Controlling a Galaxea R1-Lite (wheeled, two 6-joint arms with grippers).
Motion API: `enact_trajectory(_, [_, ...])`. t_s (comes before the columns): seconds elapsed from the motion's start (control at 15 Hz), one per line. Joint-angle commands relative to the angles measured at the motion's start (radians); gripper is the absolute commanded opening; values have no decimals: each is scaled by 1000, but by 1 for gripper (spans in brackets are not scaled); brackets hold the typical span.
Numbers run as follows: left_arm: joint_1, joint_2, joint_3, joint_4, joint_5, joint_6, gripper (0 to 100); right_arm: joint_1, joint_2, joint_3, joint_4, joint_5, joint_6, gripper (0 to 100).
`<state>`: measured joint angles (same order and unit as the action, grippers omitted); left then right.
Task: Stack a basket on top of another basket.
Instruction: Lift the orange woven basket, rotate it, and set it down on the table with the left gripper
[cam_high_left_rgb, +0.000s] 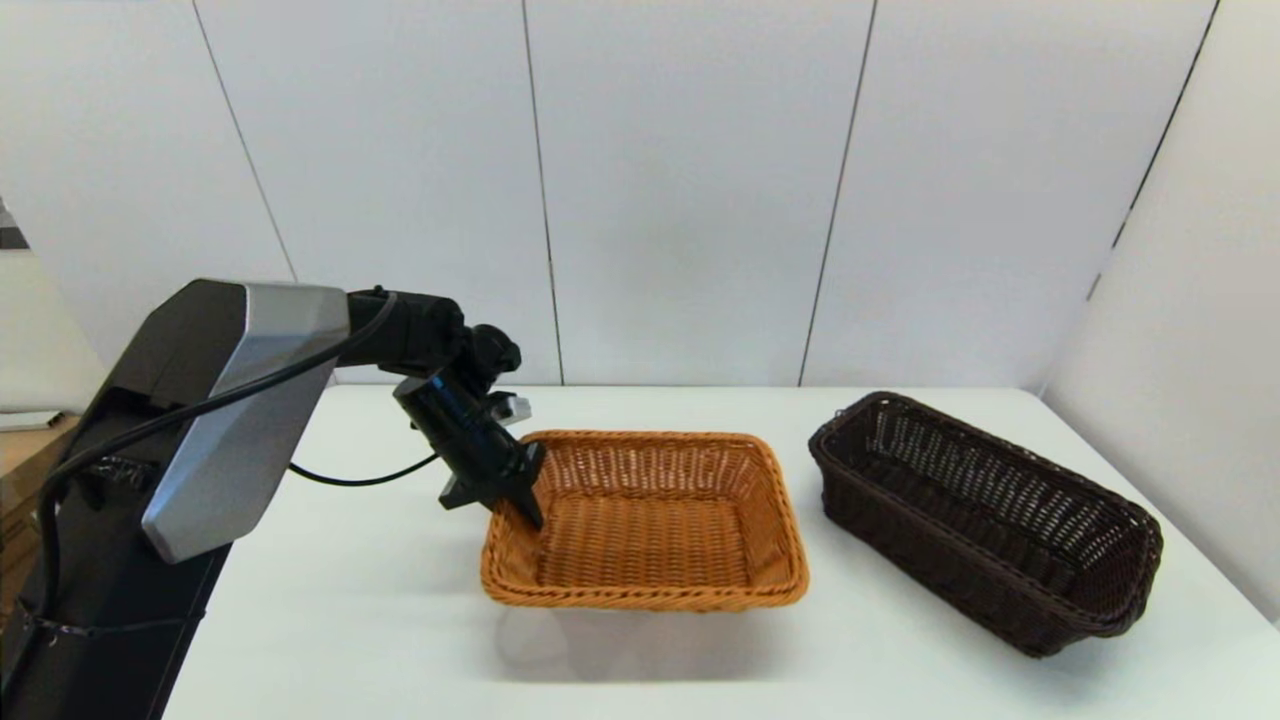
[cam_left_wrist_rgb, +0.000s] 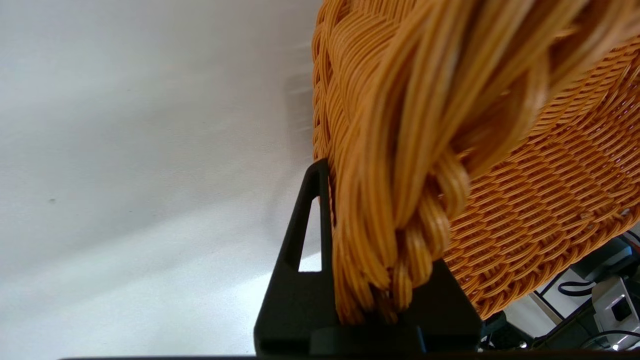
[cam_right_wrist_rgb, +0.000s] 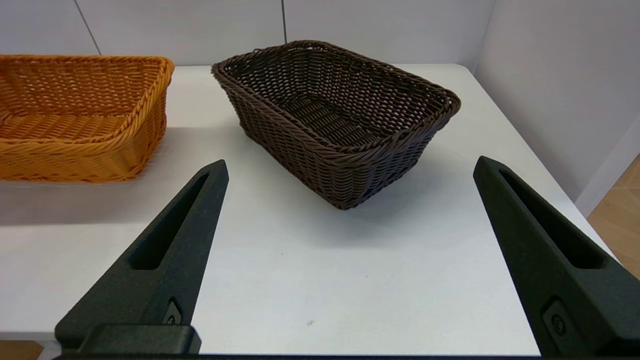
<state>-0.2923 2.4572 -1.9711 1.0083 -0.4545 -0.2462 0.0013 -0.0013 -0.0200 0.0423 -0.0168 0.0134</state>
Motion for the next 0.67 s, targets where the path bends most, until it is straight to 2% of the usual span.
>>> enact_trajectory(0.07, [-1, 3, 0, 6, -3, -1, 0, 0, 0, 0, 1, 0, 0, 100])
enact_trajectory(0.53, [-1, 19, 0, 4, -1, -2, 0, 0, 1, 0, 1, 0, 0, 100])
enact_trajectory(0.6, [-1, 19, 0, 3, -1, -2, 100, 0, 0, 0, 1, 0, 0, 100])
enact_trajectory(0.67, [1, 19, 0, 3, -1, -4, 100, 0, 1, 0, 1, 0, 0, 100])
